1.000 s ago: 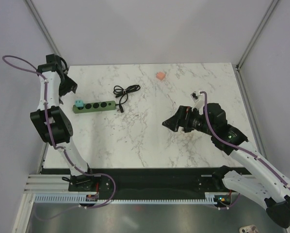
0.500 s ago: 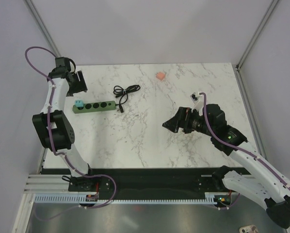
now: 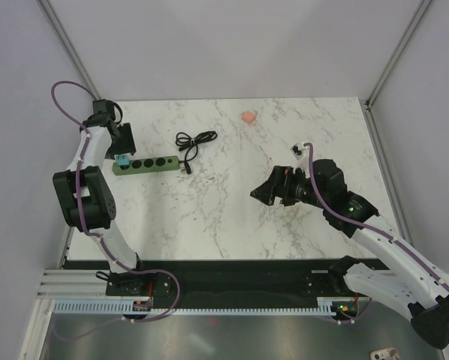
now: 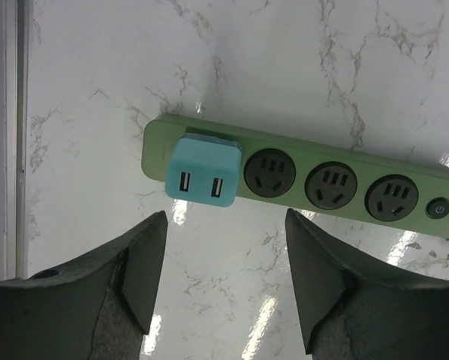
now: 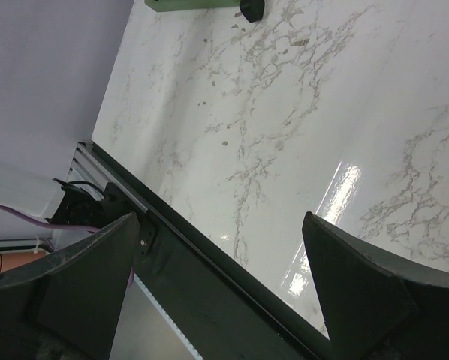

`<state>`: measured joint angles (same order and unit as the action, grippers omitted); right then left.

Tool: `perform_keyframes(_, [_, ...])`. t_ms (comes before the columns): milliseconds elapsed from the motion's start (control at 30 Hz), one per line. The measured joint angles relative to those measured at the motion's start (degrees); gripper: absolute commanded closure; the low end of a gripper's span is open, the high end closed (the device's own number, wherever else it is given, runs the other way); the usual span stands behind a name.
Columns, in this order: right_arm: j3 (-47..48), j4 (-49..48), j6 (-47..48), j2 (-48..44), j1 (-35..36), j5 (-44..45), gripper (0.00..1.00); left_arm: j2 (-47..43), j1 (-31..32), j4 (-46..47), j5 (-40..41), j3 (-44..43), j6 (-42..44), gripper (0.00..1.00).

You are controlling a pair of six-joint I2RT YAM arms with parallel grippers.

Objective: Insert the plug

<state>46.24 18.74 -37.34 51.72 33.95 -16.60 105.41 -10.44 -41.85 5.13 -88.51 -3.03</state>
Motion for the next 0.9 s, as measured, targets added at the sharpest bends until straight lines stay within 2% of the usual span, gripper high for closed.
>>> perform_keyframes(333, [0.0, 0.0, 0.37, 0.0, 0.0, 0.0, 0.02, 0.68, 0.0, 1.01, 0.76, 1.27, 0.15, 0.33])
perform_keyframes(500, [0.0, 0.0, 0.74, 0.02, 0.0, 0.02, 0.02, 2.38, 0.0, 1.42, 0.85, 1.27, 0.17, 0.42])
perform_keyframes(733, [0.0, 0.0, 1.2, 0.48, 0.0, 0.22, 0.02, 2.45, 0.02, 1.2, 1.4, 0.85, 0.31, 0.43])
perform_keyframes(800, [0.0, 0.0, 1.2, 0.72, 0.0, 0.22, 0.02, 2.21, 0.02, 0.94, 1.36, 0.28, 0.22, 0.48])
perform_keyframes(833, [0.0, 0.0, 1.2, 0.87, 0.0, 0.22, 0.02, 1.95, 0.02, 0.79, 1.27, -0.04, 0.04, 0.54])
perform_keyframes(867, [0.0, 0.02, 1.2, 1.01, 0.0, 0.22, 0.02, 1.55, 0.02, 0.59, 1.05, -0.44, -0.22, 0.69])
perform_keyframes(900, [0.0, 0.0, 1.2, 1.14, 0.0, 0.22, 0.02, 1.11, 0.02, 0.35, 0.74, -0.96, -0.81, 0.75])
